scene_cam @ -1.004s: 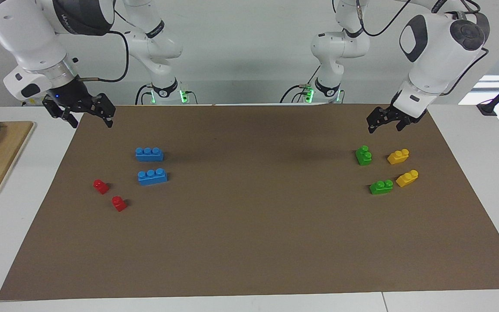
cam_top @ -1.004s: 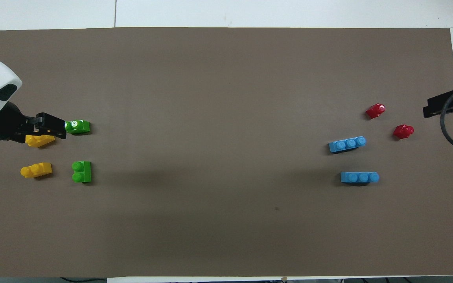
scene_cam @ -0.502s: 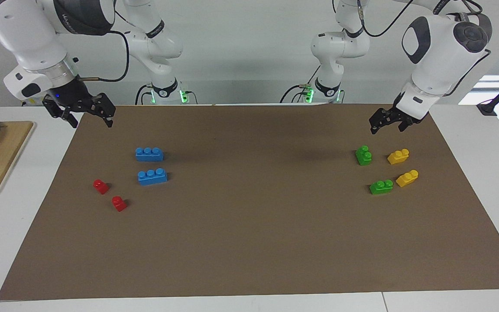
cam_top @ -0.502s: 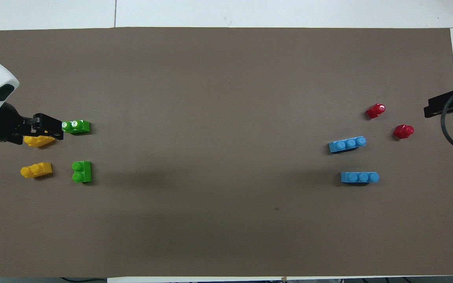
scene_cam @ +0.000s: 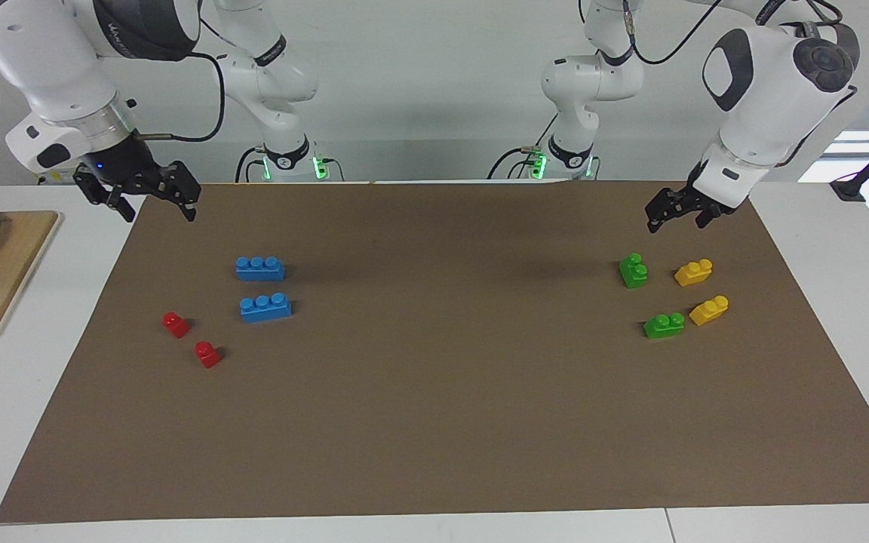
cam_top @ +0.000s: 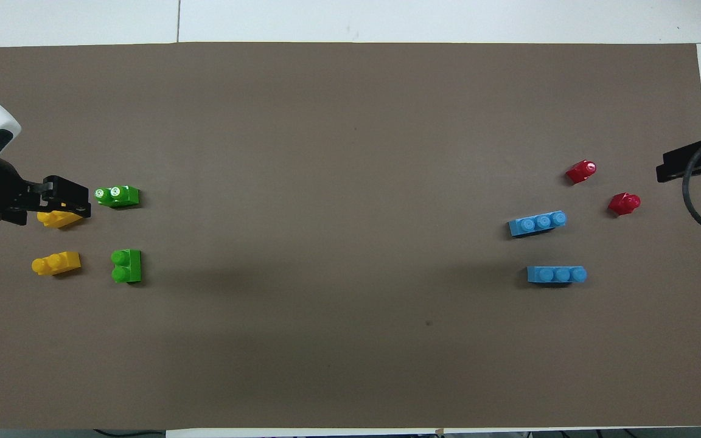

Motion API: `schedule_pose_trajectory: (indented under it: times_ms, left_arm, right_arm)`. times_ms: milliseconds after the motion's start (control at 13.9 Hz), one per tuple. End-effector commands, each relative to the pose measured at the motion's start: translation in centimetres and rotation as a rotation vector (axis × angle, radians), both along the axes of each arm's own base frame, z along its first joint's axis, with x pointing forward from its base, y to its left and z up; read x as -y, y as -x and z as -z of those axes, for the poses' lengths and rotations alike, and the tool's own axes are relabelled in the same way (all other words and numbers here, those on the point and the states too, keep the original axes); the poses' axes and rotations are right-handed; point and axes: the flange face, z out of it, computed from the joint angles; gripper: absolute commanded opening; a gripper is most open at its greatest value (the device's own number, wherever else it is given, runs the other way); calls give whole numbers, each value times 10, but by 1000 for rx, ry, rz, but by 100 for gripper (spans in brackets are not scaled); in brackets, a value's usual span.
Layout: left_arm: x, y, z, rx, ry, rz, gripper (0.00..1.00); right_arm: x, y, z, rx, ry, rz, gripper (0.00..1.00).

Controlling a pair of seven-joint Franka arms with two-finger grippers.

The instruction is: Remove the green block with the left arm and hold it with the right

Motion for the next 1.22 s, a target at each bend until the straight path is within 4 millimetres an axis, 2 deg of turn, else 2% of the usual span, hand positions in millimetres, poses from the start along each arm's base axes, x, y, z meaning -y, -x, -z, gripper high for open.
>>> schedule_pose_trajectory:
  times_ms: [0,72,1147]
  left_arm:
    - [-3,2,-28,2,-28,-5,100]
    - [-2,3,-32,0,-28,-4,100]
    - [0,-1,-39,80,-21,-1,100]
  right_arm:
    - [1,6,-3,-11,28,-23,100]
    - [1,6,-4,-10,28,-23,100]
    - [1,6,-4,-11,26,-25,100]
